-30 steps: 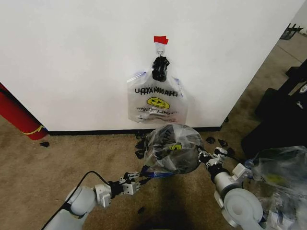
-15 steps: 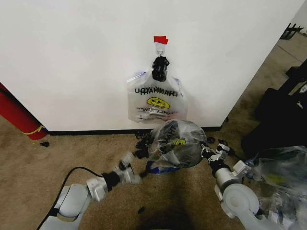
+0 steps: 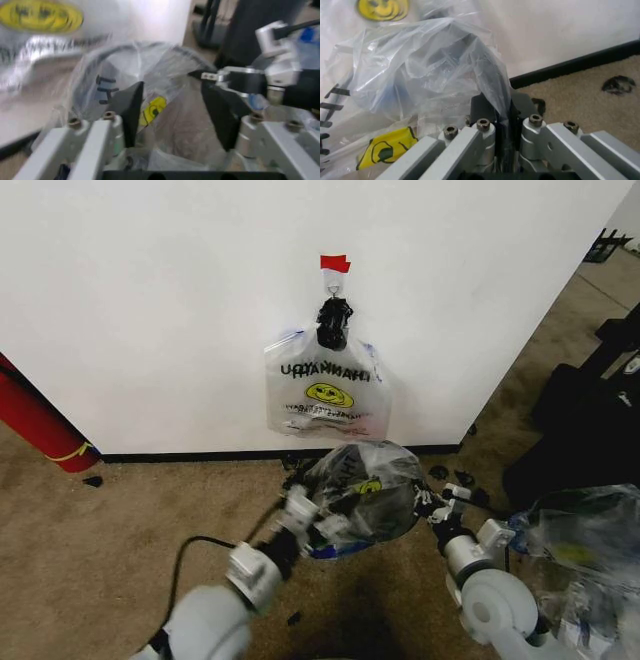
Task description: Pick up the garbage bag from the wall and place it over the trash bin.
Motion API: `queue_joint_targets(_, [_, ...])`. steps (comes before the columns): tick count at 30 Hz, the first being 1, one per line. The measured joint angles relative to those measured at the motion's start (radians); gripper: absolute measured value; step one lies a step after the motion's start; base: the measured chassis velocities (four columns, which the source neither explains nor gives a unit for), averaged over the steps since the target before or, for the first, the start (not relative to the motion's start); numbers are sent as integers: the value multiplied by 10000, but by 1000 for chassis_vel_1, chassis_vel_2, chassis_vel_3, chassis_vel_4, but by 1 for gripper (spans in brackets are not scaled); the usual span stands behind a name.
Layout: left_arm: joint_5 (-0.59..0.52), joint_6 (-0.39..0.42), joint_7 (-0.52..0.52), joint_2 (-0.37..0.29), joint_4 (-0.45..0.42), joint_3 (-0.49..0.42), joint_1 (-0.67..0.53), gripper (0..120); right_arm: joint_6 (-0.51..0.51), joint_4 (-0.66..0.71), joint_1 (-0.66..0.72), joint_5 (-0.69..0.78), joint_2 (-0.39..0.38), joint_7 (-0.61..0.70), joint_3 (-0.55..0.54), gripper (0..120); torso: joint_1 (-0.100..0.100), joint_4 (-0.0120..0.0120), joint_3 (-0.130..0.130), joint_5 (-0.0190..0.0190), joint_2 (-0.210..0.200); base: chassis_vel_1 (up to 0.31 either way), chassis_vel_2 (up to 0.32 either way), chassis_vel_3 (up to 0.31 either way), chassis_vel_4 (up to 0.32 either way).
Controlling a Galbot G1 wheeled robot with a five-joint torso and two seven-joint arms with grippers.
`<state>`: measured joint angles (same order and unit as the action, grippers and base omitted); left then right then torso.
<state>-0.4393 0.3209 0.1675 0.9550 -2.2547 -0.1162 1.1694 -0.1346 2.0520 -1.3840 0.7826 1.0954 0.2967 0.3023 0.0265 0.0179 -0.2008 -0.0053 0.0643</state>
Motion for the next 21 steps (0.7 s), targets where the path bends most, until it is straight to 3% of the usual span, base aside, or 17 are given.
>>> queue_joint_targets(3, [-1530,955,1515,-31,118,-722,-1479,33,43,26,-97,-289,27,-174,-45,1,0,4,0,1,0,0,0,0,0])
queue_joint_targets(5, [-1997,1225,1856,8,170,-890,-1846,30,56,26,-113,-322,20,-199,-45,1,1,5,0,0,0,0,0,0,0])
queue_joint_targets(9, [-4289,2612,3608,293,363,-1742,-3290,15,140,21,-140,-417,-38,-310,-35,1,1,3,-1,0,0,0,0,0,0])
queue_joint_targets(10, [-5219,3073,4542,463,438,-2161,-3824,8,183,8,-129,-468,-38,-337,-30,1,1,4,-1,0,0,0,0,0,0])
queue_joint_targets(12, [-6032,3400,5213,637,481,-2404,-4210,1,228,-11,-118,-555,-18,-370,-30,1,1,4,-1,1,0,0,0,0,0])
queue_joint_targets(16, [-7172,3905,5987,1024,663,-2665,-4719,0,318,-19,-124,-667,12,-450,-33,1,1,1,-1,1,0,0,0,0,0])
queue_joint_targets(21, [-7465,4239,6637,1512,1274,-3036,-5272,0,538,-2,-229,-927,33,-575,-72,1,1,3,-1,1,0,0,0,0,0])
